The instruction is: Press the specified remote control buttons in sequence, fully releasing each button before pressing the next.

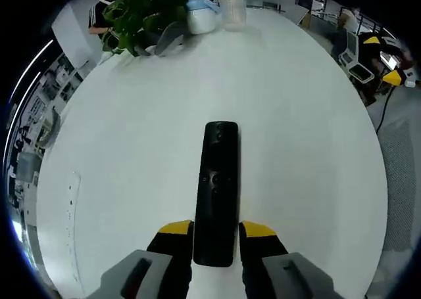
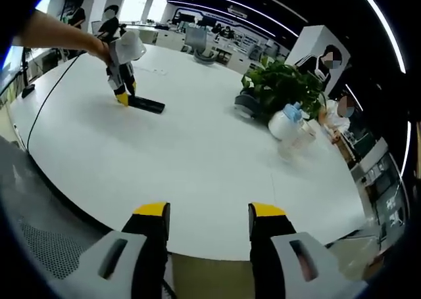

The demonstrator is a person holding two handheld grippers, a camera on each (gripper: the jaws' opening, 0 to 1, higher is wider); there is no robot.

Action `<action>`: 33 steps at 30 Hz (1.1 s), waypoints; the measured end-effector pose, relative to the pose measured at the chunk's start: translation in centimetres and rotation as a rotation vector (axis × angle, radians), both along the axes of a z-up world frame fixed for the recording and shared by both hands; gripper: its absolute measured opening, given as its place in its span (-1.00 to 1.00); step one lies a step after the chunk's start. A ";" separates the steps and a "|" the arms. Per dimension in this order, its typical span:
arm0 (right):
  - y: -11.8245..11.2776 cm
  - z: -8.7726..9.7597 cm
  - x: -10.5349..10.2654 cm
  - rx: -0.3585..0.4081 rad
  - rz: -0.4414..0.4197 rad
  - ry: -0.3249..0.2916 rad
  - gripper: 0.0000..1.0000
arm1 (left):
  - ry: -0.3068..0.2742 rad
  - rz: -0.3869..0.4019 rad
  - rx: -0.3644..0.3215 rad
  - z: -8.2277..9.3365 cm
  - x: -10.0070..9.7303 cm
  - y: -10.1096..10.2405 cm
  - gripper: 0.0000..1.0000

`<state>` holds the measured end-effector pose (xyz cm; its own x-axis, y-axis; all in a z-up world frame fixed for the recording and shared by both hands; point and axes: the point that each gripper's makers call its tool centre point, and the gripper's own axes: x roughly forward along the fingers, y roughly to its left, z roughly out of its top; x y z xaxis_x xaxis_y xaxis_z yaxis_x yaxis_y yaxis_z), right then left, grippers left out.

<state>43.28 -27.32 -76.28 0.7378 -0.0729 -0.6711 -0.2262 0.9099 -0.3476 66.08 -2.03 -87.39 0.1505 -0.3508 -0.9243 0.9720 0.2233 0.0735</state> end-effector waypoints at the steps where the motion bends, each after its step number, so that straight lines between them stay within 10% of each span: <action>1: 0.0 0.0 0.0 0.001 0.001 0.000 -0.02 | 0.002 -0.001 -0.001 0.0 -0.1 0.0 -0.48; 33: 1.0 -0.5 -0.4 0.057 0.004 0.030 -0.06 | -0.074 -0.011 -0.028 0.1 -0.9 0.0 -0.53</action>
